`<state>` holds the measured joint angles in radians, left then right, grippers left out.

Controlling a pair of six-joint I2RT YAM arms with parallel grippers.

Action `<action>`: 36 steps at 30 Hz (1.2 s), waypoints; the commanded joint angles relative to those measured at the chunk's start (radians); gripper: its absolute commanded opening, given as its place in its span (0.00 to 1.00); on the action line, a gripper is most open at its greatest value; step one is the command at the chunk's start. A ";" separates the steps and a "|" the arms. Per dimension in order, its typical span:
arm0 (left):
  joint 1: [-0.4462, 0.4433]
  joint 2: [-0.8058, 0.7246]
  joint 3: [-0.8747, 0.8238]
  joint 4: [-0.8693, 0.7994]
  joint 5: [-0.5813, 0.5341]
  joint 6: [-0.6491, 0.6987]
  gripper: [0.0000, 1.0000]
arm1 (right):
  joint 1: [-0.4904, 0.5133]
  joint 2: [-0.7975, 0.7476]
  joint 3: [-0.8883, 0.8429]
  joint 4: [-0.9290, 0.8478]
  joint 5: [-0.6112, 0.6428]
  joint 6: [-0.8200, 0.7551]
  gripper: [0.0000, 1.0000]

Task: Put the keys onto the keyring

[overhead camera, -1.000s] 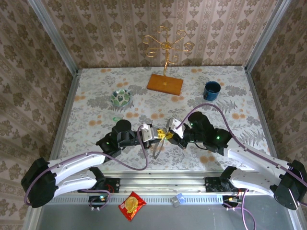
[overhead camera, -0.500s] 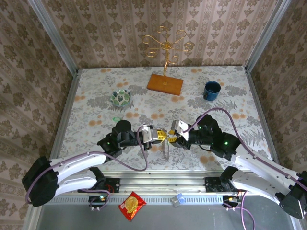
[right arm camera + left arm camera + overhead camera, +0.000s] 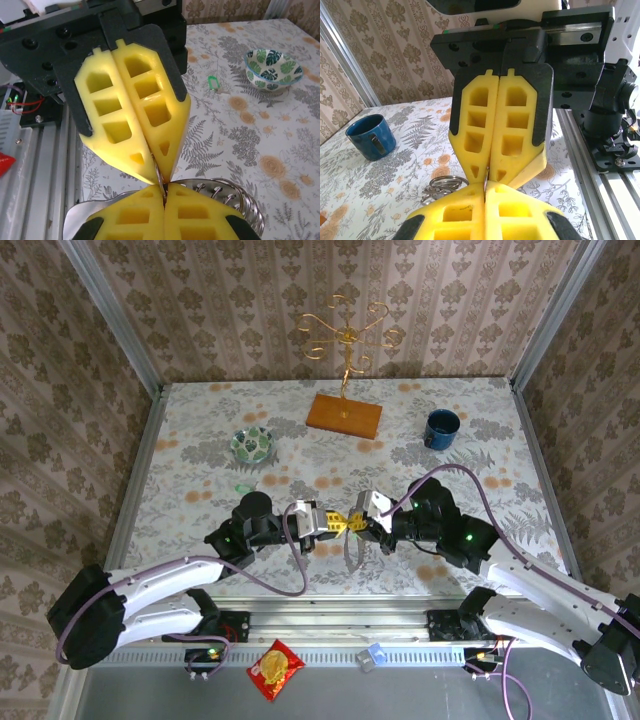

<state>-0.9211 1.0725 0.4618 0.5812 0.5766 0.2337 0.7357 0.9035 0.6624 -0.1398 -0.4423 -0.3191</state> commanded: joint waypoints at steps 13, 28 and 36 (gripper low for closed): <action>-0.007 -0.004 0.183 -0.493 -0.040 0.257 0.19 | 0.020 0.092 0.190 -0.298 0.043 -0.248 0.00; 0.005 -0.020 0.153 -0.351 -0.056 0.182 0.00 | 0.029 0.056 0.163 -0.197 0.021 -0.163 0.35; 0.009 -0.045 0.060 -0.162 -0.073 0.036 0.00 | 0.015 0.004 0.062 -0.139 0.121 -0.069 0.41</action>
<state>-0.9154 1.0565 0.5362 0.2859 0.5117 0.3500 0.7551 0.9237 0.7509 -0.3237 -0.3550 -0.4450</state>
